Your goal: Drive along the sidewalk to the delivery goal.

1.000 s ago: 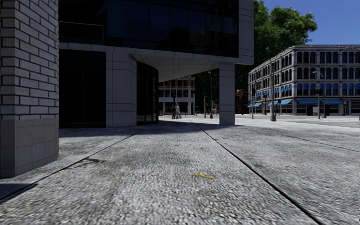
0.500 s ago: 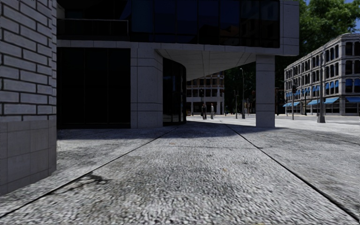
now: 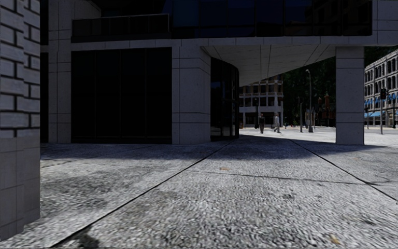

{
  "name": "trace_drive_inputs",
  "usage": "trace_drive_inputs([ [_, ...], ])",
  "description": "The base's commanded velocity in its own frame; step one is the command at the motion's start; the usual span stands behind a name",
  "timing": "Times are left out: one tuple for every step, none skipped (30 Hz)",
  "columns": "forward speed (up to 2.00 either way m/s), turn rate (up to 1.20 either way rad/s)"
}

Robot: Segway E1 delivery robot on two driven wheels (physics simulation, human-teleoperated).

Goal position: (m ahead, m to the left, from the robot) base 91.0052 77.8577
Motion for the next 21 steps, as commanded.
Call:
trace_drive_inputs([
  [2.00, 0.46],
  [2.00, 0.46],
  [2.00, 0.46],
  [2.00, 0.52],
  [2.00, 0.66],
  [2.00, 0.66],
  [2.00, 0.66],
  [2.00, 0.66],
  [2.00, 0.66],
  [2.00, 0.66],
  [2.00, 0.66],
  [2.00, 0.66],
  [2.00, 0.66],
  [2.00, 0.66],
  [2.00, 0.66],
  [2.00, 0.66],
  [2.00, 0.66],
  [2.00, 0.66],
  [2.00, 0.66],
  [2.00, 0.62],
  [2.00, 0.60],
])
